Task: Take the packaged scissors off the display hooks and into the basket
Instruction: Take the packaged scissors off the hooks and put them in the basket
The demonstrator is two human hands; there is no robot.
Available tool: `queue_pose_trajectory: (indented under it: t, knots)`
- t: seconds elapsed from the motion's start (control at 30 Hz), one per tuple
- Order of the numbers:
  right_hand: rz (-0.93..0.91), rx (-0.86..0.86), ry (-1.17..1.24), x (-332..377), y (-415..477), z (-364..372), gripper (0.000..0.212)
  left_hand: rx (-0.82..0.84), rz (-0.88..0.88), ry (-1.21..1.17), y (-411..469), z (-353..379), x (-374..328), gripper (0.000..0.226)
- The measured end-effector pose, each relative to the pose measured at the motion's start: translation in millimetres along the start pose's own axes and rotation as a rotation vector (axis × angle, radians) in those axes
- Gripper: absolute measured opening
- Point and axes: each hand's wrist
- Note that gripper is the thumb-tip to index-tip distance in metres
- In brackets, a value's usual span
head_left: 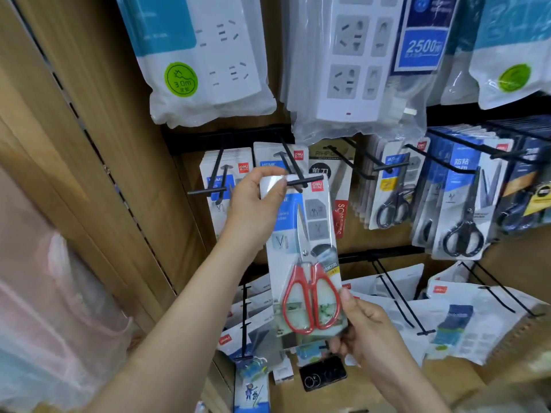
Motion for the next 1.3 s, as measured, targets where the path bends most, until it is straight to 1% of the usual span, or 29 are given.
queue_pose_trajectory:
  t: [0.1, 0.17, 0.2, 0.23, 0.33, 0.37, 0.47, 0.53, 0.6, 0.67, 0.7, 0.77, 0.83, 0.9, 0.97, 1.03, 1.17, 1.3]
  knots:
    - [-0.073, -0.084, 0.002, -2.3, 2.0, -8.9, 0.032, 0.200, -0.046, -0.001, -1.2, -19.9, 3.1, 0.035]
    - [-0.131, -0.145, -0.031, -3.1, 3.7, -14.3, 0.021, 0.212, -0.035, 0.081, -2.7, -30.3, 13.1, 0.048]
    - [-0.153, -0.173, -0.051, -3.2, 4.4, -15.3, 0.020, 0.203, -0.038, 0.112, -4.2, -31.4, 18.4, 0.049]
    - [-0.169, -0.198, -0.062, -3.8, 5.7, -15.4, 0.019, 0.203, -0.054, 0.119, -5.6, -29.5, 23.4, 0.046]
    - [-0.191, -0.254, -0.056, -5.6, 10.4, -11.1, 0.015, 0.224, -0.109, 0.091, -10.4, -16.8, 36.9, 0.020]
    - [-0.194, -0.266, -0.045, -6.4, 11.8, -9.2, 0.015, 0.212, -0.112, 0.067, -11.3, -13.9, 40.8, 0.016]
    - [-0.205, -0.286, 0.002, -6.1, 17.2, -2.9, 0.013, 0.171, -0.134, 0.016, -12.6, -13.2, 54.7, 0.014]
    - [-0.222, -0.300, 0.026, -4.0, 23.3, -0.2, 0.013, 0.213, -0.167, 0.068, -19.9, -11.5, 69.0, 0.013]
    - [-0.235, -0.315, 0.021, -1.1, 31.4, 1.6, 0.012, 0.240, -0.212, 0.071, -33.6, -5.7, 85.6, 0.014]
    - [-0.212, -0.296, 0.002, 0.9, 39.6, 3.4, 0.013, 0.218, -0.246, 0.078, -46.2, -1.5, 98.7, 0.020]
    - [-0.185, -0.259, -0.008, 1.3, 43.1, 3.2, 0.015, 0.192, -0.252, 0.091, -48.6, -0.8, 104.5, 0.021]
    - [-0.129, -0.176, -0.023, 2.4, 49.1, 2.3, 0.020, 0.131, -0.236, 0.144, -46.2, -2.9, 113.3, 0.021]
    - [-0.126, -0.136, -0.061, 5.1, 54.4, 0.5, 0.025, 0.085, -0.207, 0.176, -40.8, -4.8, 115.9, 0.022]
    - [-0.152, -0.162, -0.104, 8.7, 62.2, 0.2, 0.029, 0.067, -0.191, 0.169, -34.8, -5.4, 117.3, 0.020]
    - [-0.188, -0.236, -0.142, 13.0, 72.8, 1.0, 0.030, 0.048, -0.194, 0.100, -30.2, -8.2, 119.5, 0.016]
    - [-0.224, -0.303, -0.215, 16.4, 83.4, 0.5, 0.030, 0.020, -0.206, 0.038, -29.6, -13.6, 125.6, 0.022]
    - [-0.240, -0.352, -0.400, 9.6, 104.1, -2.5, 0.027, -0.035, -0.231, 0.090, -43.9, -28.2, 139.0, 0.026]
    - [-0.193, -0.356, -0.521, -0.9, 127.0, -3.7, 0.026, -0.071, -0.252, 0.144, -60.5, -39.4, 145.2, 0.025]
Point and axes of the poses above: each hand's wrist, its own y-axis towards the middle knuckle, its own z-axis out of the palm, x = y × z, and after that the axes turned 13 degrees about x, right-handed
